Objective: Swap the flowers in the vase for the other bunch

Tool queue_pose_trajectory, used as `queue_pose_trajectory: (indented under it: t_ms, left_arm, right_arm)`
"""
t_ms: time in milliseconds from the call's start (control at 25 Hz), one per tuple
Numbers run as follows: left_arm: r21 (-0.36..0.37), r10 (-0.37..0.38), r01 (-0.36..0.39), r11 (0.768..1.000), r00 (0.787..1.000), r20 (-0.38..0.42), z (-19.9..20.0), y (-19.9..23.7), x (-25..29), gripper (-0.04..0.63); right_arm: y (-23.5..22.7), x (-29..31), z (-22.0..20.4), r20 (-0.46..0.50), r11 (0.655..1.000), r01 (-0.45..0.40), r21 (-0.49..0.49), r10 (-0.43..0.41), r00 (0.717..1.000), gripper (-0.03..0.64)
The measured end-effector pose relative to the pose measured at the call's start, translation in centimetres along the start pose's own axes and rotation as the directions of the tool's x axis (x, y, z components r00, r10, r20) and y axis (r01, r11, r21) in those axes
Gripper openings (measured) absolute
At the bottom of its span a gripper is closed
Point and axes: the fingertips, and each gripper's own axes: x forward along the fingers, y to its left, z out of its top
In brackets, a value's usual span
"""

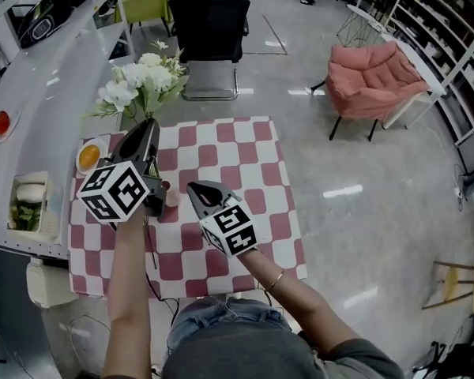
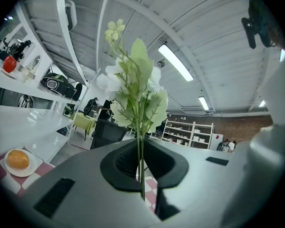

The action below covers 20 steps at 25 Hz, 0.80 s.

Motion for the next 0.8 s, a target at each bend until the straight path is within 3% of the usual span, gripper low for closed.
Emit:
queue_pose_trajectory:
  t_ms: [800]
  left_arm:
    - [-0.026,-0.036,0.035,0.999,0.999,-0.039,-2.3,2.5,3.1,0.026]
  right_arm:
    - [-0.9,3.2,-1.2,-0.059,1.0,0.007,0.016,-0.006,0.998,0.011]
